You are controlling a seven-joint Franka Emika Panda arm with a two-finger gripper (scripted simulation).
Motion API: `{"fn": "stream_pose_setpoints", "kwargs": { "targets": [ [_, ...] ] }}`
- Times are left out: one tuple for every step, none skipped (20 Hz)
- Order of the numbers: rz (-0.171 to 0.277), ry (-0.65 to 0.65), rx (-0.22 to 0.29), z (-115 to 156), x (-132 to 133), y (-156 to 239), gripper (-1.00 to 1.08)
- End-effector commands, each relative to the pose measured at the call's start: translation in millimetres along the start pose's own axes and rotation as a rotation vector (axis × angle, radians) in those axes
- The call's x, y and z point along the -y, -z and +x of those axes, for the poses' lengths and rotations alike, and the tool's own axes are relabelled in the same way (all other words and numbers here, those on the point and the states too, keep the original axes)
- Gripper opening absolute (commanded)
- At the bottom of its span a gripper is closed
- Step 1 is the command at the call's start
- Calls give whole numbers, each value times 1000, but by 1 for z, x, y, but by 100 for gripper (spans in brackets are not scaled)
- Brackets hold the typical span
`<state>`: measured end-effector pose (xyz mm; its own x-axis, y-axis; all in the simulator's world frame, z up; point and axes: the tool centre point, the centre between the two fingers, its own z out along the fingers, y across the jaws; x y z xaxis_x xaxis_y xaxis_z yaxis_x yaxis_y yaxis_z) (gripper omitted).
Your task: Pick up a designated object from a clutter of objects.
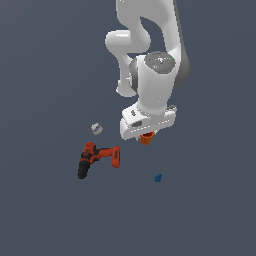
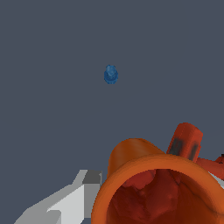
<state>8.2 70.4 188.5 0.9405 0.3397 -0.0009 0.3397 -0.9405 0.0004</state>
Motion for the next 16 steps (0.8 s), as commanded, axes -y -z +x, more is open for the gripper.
{"fn": "stream_pose_setpoints", "kwargs": {
  "targets": [
    [1, 0, -1, -15, -12, 20, -100],
    [1, 0, -1, -21, -17, 28, -100],
    [2, 0, -2, -27, -22, 36, -100],
    [2, 0, -2, -33, -28, 45, -100],
    [3, 0, -2, -39, -33, 53, -100],
    [3, 0, -2, -45, -38, 62, -100],
    [3, 0, -2, -51, -44, 71, -100],
    [3, 0, -2, -57, -49, 79, -100],
    [4, 1, -3, -63, -55, 87, -100],
    [4, 1, -3, -69, -60, 95, -100],
    [4, 1, -3, -75, -65, 103, -100],
    [4, 1, -3, -80, -69, 111, -100],
    [4, 1, -3, -85, -74, 118, -100],
    [4, 1, -3, -90, -78, 125, -100],
    [4, 1, -3, -94, -83, 131, -100],
    [4, 1, -3, -99, -87, 138, -100]
  ]
}}
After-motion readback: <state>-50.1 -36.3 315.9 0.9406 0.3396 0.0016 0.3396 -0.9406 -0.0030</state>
